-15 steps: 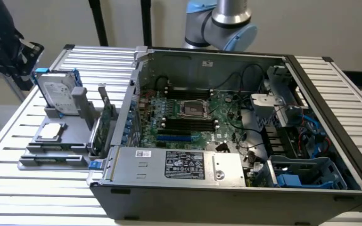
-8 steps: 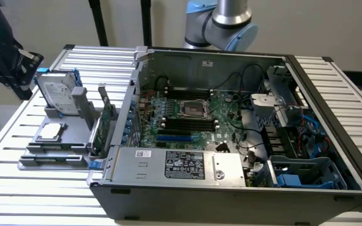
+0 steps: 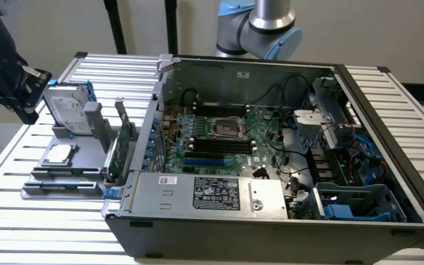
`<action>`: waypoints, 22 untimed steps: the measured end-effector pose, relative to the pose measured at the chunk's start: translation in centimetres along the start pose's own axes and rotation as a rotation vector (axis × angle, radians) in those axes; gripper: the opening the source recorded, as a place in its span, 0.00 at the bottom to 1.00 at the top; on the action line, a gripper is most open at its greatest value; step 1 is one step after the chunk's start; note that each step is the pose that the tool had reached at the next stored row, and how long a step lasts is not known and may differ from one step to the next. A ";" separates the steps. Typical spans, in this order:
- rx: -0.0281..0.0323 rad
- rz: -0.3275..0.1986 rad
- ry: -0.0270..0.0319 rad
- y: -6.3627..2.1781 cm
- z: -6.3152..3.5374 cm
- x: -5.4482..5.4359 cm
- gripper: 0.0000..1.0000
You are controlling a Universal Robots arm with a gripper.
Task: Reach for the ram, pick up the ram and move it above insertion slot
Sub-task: 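Reach for the ram, then pick up the ram and move it above insertion slot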
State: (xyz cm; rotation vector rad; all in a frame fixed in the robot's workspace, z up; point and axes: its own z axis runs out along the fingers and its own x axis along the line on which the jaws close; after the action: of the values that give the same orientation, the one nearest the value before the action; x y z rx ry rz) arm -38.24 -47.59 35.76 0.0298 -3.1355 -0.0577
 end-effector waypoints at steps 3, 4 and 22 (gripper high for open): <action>-0.0003 0.000 -0.0004 -0.05 0.04 0.0 0.11; -0.0002 -0.003 -0.0002 -0.05 0.05 0.0 0.11; 0.0015 -0.325 0.0119 -0.06 0.33 0.0 0.11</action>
State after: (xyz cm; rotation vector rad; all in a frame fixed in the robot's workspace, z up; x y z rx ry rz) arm -38.24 -47.63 35.43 0.5364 -3.0835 -0.0557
